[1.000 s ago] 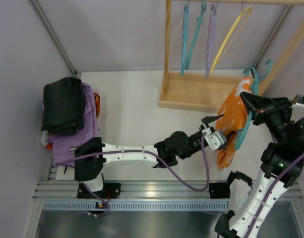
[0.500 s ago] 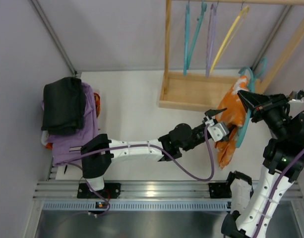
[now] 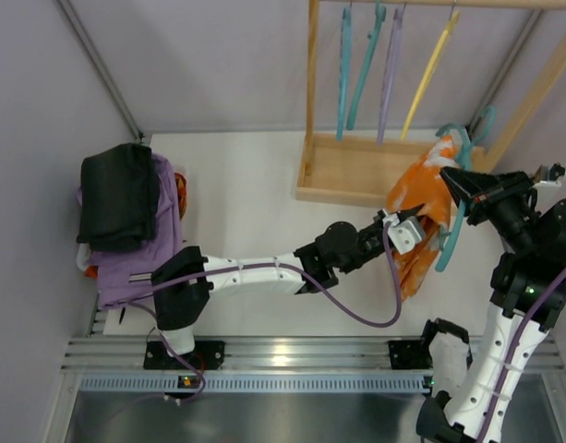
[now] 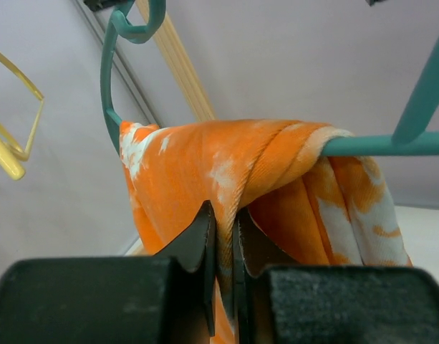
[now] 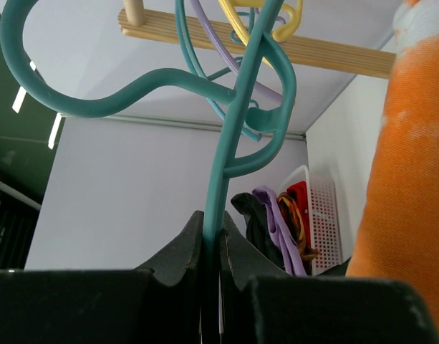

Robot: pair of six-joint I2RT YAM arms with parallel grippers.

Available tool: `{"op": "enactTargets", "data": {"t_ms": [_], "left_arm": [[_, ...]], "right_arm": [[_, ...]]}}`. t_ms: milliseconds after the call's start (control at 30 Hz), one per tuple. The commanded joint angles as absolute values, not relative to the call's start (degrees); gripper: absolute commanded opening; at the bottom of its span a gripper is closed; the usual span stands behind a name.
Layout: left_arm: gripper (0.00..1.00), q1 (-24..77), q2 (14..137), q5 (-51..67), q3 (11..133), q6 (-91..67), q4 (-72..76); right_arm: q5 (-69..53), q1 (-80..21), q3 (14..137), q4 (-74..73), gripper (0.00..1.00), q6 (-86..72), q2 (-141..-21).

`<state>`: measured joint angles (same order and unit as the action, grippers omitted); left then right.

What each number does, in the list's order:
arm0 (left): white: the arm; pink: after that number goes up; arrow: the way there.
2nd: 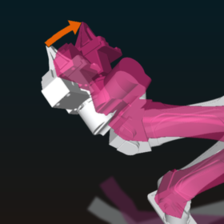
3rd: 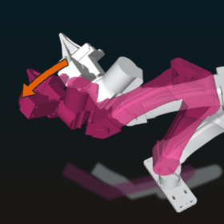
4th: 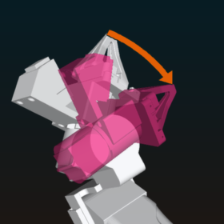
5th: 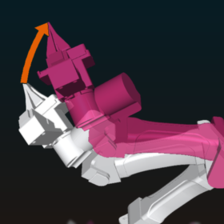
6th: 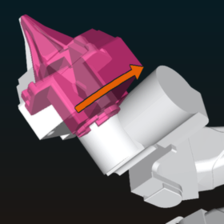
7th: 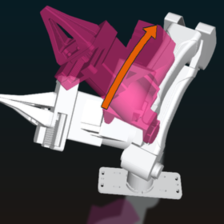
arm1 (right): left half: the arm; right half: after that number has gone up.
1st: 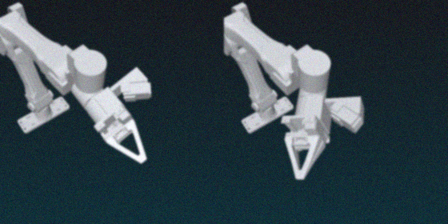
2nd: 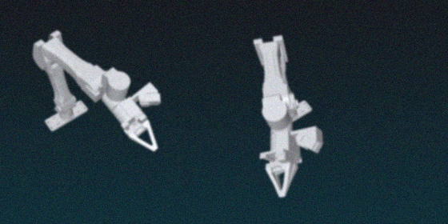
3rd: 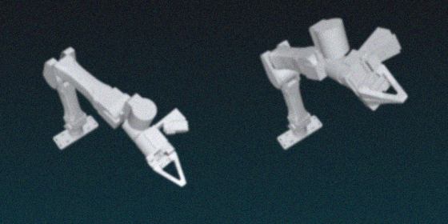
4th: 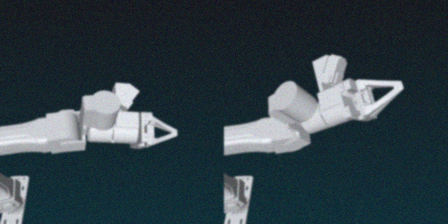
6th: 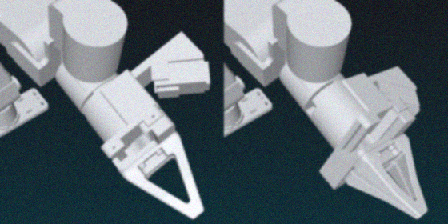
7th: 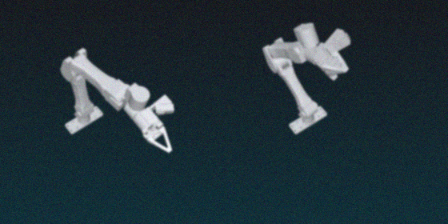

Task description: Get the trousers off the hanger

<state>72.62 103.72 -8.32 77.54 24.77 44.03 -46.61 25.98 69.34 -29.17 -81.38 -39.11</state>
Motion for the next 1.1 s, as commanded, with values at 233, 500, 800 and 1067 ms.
{"op": "enactTargets", "data": {"t_ms": [233, 500, 800, 1067], "left_arm": [[0.00, 71.5, 93.4, -13.2, 84.0, 24.2, 38.7], [0.00, 71.5, 91.5, -14.7, 93.9, 23.2, 33.4], [0.00, 71.5, 89.5, -16.6, 102.9, 25.6, 29.1], [0.00, 71.5, 86.7, -19.0, 109.2, 27.7, 24.1]], "right_arm": [[-49.6, 25.1, 54.0, -14.4, 0.00, -75.5, -37.7], [-50.6, 26.6, 46.5, -12.6, 0.00, -69.8, -37.6], [-52.2, 30.6, 44.2, -15.3, 0.00, -62.0, -39.0], [-50.8, 32.7, 42.9, -16.2, 0.00, -58.3, -42.0]]}}
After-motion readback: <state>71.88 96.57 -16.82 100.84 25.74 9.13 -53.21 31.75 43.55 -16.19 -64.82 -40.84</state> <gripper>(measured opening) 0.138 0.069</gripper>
